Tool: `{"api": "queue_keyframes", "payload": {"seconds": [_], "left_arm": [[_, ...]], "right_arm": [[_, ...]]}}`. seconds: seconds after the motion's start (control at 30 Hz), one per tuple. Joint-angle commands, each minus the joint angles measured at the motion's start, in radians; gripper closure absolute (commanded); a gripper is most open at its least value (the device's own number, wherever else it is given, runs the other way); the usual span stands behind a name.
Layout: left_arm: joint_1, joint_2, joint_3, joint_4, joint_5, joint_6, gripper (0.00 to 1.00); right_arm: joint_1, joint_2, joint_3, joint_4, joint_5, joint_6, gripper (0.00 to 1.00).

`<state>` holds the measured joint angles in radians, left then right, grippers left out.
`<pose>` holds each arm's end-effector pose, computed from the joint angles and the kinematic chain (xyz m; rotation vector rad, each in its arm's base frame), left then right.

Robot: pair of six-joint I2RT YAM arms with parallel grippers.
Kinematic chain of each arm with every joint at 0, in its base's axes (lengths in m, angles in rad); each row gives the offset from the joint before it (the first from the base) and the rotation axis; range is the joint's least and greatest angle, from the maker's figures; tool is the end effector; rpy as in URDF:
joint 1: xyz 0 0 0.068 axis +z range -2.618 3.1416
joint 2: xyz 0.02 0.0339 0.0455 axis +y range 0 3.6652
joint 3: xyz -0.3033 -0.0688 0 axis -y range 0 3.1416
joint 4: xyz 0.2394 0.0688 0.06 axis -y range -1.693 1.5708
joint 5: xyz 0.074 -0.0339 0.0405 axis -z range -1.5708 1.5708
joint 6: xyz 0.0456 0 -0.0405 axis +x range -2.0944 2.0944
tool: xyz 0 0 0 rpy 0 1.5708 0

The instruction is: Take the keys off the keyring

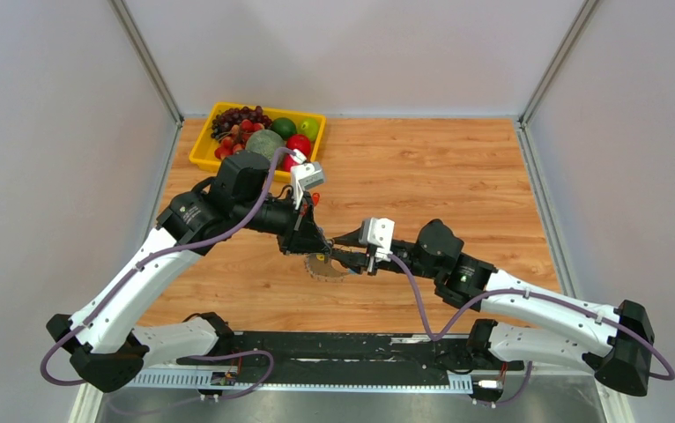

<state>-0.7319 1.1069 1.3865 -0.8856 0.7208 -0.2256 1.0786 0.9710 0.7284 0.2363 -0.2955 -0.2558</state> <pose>0.1189 -0.1472 0.4468 1.0010 2.0828 -1.3053 0.0891 0.1942 0.3639 -1.1968 1.1301 0.8692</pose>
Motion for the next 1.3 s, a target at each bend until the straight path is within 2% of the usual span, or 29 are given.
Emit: {"api": "queue_keyframes", "payload": {"seconds": [0.0,0.17,0.3,0.43,0.93,1.27], "left_arm": [[-0.004,-0.013,0.005,0.051,0.012,-0.018,1.00],[-0.004,-0.010,0.007,0.047,0.008,-0.014,1.00],[-0.004,-0.009,0.027,0.025,-0.017,-0.004,1.00],[-0.004,-0.008,0.047,0.003,-0.038,0.006,1.00],[0.045,-0.008,0.083,-0.028,-0.076,-0.059,1.00],[0.144,0.007,0.033,-0.043,-0.053,-0.088,1.00]], "right_arm": [[-0.002,-0.035,0.018,0.068,0.017,0.019,0.70],[-0.002,-0.055,0.007,0.076,0.023,0.021,0.81],[-0.002,-0.063,0.002,0.078,0.025,0.021,0.94],[-0.001,-0.064,0.001,0.078,0.025,0.018,0.99],[-0.002,-0.075,-0.006,0.058,0.045,0.007,1.00],[-0.002,-0.106,-0.016,0.055,0.050,0.001,1.00]]}}
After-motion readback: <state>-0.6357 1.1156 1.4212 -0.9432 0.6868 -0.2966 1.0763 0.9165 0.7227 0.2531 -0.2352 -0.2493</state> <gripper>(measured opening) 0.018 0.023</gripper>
